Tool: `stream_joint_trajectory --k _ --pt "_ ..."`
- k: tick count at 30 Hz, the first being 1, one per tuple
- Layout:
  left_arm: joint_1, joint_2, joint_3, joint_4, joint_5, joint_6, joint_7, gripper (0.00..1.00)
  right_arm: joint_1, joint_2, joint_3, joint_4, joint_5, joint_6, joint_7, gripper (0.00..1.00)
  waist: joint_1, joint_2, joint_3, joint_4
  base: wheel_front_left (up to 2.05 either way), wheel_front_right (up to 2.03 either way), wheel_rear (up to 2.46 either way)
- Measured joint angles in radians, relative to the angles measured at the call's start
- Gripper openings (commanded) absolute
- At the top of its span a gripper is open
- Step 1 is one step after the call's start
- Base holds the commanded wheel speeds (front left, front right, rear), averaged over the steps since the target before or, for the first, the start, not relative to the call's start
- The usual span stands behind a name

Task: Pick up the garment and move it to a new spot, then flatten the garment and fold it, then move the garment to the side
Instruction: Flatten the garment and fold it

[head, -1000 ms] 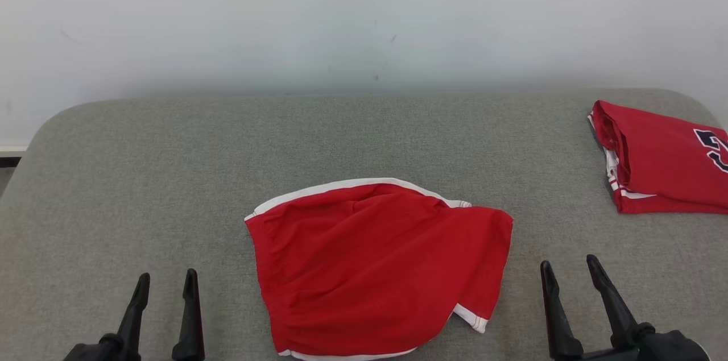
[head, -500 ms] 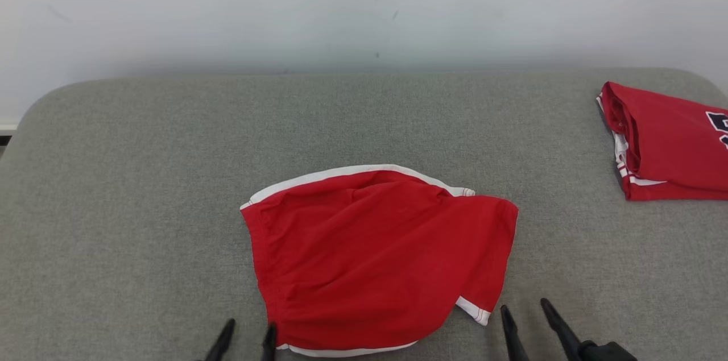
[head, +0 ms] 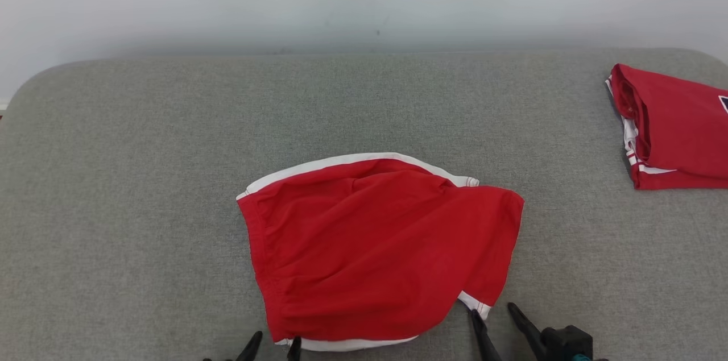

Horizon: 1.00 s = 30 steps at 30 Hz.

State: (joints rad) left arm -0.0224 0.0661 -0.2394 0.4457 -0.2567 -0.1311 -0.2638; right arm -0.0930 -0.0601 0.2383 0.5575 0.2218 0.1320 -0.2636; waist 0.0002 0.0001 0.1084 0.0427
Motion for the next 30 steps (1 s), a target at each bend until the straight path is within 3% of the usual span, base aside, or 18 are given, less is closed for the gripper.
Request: stream_joint_trajectory --k 4,5,6,7,8,9,17,23,30 --pt "-0.024 -0.001 -0.025 0.032 -0.012 0.000 0.000 1.00 -0.034 0.006 0.024 0.048 0.025 0.000 0.000 1.00 0.0000 0.0000 0.002 0.004 0.00 0.00 0.00" --pt "-0.030 -0.001 -0.032 0.042 -0.021 0.000 0.000 1.00 -0.040 0.007 0.030 0.056 0.029 0.000 0.000 0.67 0.0000 0.0000 0.003 0.005 0.00 0.00 0.00" --pt "-0.034 -0.001 -0.040 0.048 -0.027 0.000 0.000 1.00 -0.047 0.007 0.034 0.066 0.039 0.000 0.000 0.05 0.0000 0.0000 0.002 0.005 0.00 0.00 0.00" --pt "-0.037 0.000 -0.048 0.050 -0.030 0.000 0.000 0.66 -0.052 0.008 0.038 0.070 0.049 0.000 0.000 0.00 0.0000 0.0000 0.002 0.005 0.00 0.00 0.00" --pt "-0.038 0.000 -0.051 0.050 -0.035 0.000 0.000 0.30 -0.055 0.008 0.040 0.070 0.057 0.000 0.000 0.00 0.0000 0.0000 0.001 0.005 0.00 0.00 0.00" --pt "-0.041 0.001 -0.055 0.050 -0.039 0.000 0.000 0.00 -0.057 0.008 0.041 0.069 0.063 0.000 0.000 0.00 0.0000 0.0000 0.000 0.005 0.00 0.00 0.00" --pt "-0.017 0.019 -0.044 -0.065 -0.053 0.000 0.000 0.00 -0.001 0.004 0.005 -0.083 0.099 0.000 0.000 0.00 -0.0002 0.0000 -0.022 0.002 0.00 0.00 0.00" --pt "-0.017 0.038 -0.007 -0.179 -0.051 0.000 0.000 0.00 0.029 -0.069 -0.012 -0.221 0.083 0.000 0.000 0.00 -0.0002 0.0000 -0.023 -0.014 0.00 0.00 0.00" --pt "-0.185 0.092 -0.001 -0.240 -0.060 0.000 0.000 0.00 -0.106 -0.112 0.010 -0.280 0.087 0.000 0.000 0.00 -0.0001 0.0000 0.001 -0.042 0.00 0.00 0.00"
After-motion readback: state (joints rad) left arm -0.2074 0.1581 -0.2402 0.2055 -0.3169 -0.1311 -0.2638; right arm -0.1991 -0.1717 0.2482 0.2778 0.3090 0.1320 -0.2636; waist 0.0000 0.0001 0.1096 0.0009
